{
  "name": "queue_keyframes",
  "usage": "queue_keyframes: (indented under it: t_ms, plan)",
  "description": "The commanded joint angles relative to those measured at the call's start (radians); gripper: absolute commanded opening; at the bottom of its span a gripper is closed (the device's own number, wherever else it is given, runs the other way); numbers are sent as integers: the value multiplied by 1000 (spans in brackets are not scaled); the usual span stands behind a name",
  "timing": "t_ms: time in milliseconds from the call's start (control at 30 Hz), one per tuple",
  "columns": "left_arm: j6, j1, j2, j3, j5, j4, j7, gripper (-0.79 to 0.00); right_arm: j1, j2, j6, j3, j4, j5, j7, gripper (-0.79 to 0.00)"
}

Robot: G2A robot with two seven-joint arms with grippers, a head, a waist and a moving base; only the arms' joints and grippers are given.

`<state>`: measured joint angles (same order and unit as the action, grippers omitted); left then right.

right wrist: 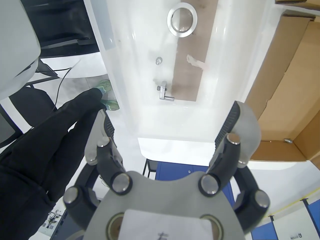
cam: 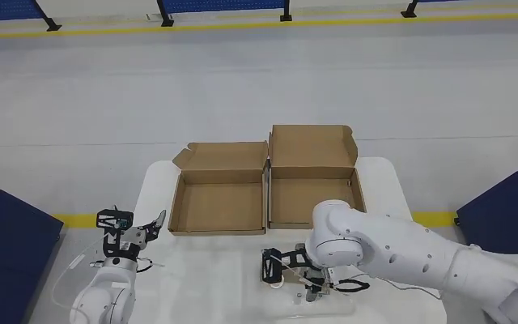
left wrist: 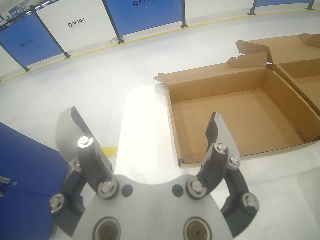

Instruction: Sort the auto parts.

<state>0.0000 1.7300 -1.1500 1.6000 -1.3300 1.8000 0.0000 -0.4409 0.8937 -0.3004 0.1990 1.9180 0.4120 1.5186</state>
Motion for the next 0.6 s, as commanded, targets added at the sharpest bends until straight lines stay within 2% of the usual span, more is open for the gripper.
queue_keyframes:
  t_ms: [0, 267, 567]
  plan:
    - [0, 0, 0, 0, 0, 0, 0, 0, -26, 1, -12, -19, -20, 18, -20, 0]
    - [0, 0, 0, 0, 0, 0, 0, 0, -75, -6, -57, -18, -61, 16, -56, 0]
    - [0, 0, 0, 0, 0, 0, 0, 0, -107, -3, -58, -29, -64, 81, -57, 0]
